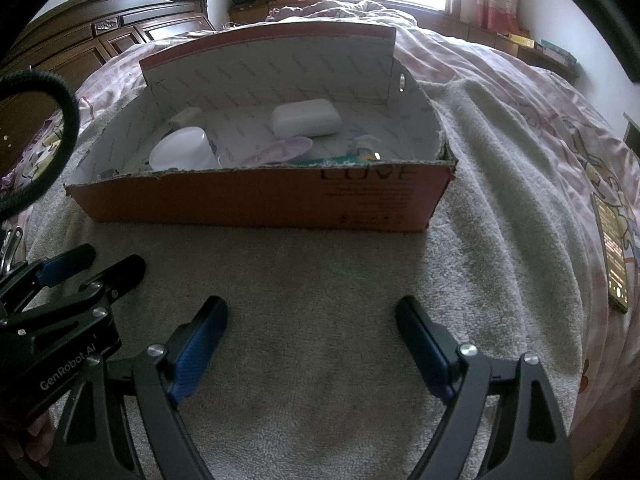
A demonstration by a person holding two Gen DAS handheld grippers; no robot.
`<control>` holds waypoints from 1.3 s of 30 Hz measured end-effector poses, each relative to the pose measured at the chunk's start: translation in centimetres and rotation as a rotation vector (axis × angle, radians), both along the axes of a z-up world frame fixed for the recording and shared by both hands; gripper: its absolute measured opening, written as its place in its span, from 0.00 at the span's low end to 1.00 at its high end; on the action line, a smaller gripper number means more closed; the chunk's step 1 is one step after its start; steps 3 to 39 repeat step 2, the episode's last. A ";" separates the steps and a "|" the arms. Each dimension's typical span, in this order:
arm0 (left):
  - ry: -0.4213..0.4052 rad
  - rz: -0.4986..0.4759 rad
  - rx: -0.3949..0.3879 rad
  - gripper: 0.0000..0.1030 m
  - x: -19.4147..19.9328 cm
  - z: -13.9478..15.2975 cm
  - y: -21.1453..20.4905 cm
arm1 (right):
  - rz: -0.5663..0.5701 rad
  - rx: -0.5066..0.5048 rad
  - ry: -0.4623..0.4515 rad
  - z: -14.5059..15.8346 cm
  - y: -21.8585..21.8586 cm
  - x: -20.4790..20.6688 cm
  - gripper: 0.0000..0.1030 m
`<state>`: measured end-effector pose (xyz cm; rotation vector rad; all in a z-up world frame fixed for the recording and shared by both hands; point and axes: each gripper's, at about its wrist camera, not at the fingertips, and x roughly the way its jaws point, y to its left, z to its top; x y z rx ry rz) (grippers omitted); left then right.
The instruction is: Organize rigid objects
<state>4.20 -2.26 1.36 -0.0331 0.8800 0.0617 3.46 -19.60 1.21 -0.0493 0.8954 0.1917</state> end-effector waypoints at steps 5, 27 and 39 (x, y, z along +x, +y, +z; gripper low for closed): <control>0.000 0.000 0.000 0.58 0.0 0.0 0.0 | 0.000 0.000 0.000 0.0 0.0 0.0 0.87; 0.000 0.000 0.000 0.58 0.0 0.0 0.0 | 0.000 0.000 0.000 0.0 0.0 0.0 0.87; 0.000 0.000 0.000 0.58 0.0 0.0 0.0 | 0.000 0.000 0.000 0.0 0.0 0.0 0.87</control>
